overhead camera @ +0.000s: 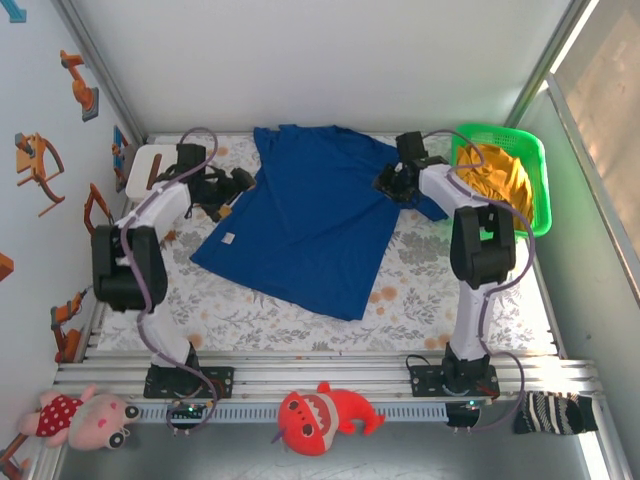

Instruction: Fold the inside-out t-shirt

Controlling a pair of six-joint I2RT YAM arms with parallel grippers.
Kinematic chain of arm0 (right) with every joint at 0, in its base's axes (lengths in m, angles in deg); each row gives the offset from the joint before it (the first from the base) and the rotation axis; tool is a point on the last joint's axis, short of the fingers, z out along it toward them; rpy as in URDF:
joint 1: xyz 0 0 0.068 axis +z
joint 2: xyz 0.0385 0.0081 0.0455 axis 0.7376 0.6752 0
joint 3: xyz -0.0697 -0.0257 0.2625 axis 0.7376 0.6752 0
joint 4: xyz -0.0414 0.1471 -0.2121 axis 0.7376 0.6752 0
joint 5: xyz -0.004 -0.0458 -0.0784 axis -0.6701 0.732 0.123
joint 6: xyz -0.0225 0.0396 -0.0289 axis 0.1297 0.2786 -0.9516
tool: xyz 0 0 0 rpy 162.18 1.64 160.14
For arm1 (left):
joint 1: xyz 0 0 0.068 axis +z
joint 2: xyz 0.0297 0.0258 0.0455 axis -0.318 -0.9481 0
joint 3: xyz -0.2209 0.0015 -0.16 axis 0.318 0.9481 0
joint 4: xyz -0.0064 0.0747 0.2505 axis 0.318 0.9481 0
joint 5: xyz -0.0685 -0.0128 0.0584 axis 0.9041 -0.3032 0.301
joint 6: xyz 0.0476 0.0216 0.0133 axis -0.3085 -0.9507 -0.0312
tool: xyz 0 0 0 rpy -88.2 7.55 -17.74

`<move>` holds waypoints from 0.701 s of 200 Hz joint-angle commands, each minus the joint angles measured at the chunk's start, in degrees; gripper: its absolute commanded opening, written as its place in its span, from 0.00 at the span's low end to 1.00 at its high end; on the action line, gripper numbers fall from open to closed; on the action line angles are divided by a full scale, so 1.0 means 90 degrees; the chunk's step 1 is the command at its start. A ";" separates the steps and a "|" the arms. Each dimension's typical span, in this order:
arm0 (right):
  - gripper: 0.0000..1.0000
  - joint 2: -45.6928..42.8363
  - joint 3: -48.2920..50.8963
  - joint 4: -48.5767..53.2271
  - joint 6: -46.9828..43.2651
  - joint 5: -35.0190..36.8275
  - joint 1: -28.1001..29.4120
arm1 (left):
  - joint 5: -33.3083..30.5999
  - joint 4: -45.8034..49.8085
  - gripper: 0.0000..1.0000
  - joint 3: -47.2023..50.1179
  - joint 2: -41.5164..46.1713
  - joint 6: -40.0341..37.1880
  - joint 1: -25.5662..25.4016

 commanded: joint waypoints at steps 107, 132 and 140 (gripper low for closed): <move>0.33 -0.0821 0.3326 -0.1785 0.1137 0.0110 0.1632 | 0.0712 -0.0270 0.96 -0.1056 -0.2271 0.0276 0.0028; 0.32 -0.0698 0.3257 -0.1480 0.0922 0.0184 0.1602 | 0.0593 -0.0718 0.96 -0.0200 -0.1976 0.0631 0.0370; 0.33 -0.0632 0.3201 -0.1366 0.0850 0.0206 0.1582 | 0.0559 -0.0812 0.96 0.0048 -0.1845 0.0684 0.0492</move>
